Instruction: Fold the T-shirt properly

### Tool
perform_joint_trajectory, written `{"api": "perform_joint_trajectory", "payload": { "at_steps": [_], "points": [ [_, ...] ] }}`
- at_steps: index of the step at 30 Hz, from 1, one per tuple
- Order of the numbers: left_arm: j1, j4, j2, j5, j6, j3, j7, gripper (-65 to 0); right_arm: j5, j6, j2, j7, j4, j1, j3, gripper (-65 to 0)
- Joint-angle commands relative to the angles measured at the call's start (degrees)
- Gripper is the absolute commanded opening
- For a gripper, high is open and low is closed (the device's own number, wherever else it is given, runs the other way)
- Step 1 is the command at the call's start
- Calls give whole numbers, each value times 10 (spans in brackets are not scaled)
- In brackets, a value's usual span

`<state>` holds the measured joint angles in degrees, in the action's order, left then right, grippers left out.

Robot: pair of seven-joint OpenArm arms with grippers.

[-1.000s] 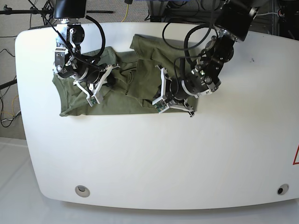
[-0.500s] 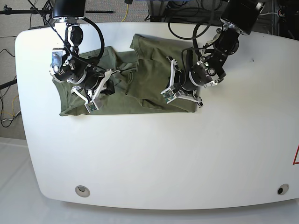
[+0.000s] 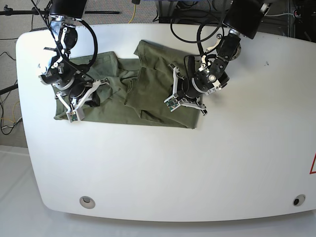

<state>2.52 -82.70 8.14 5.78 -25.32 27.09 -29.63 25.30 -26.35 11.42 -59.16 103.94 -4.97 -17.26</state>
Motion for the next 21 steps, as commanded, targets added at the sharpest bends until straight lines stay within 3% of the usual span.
{"api": "perform_joint_trajectory", "payload": {
  "at_steps": [1, 8, 11, 13, 21],
  "points": [
    [-12, 28, 3, 35, -11, 3, -50, -637, 10, -2, 3, 8, 17, 8, -22, -569],
    [-13, 36, 3, 45, -11, 2, -46, -637, 10, -5, 4, 7, 17, -8, -91, -309],
    [-13, 35, 3, 45, -11, 1, -46, -637, 10, -6, 5, 8, 17, -16, -114, -234],
    [-13, 35, 4, 45, -11, 1, -46, -637, 9, -6, 6, 9, 16, -18, -130, -213],
    [-13, 35, 4, 45, -11, 1, -46, -637, 5, -37, 8, 11, 2, -28, -203, -238]
  ]
}}
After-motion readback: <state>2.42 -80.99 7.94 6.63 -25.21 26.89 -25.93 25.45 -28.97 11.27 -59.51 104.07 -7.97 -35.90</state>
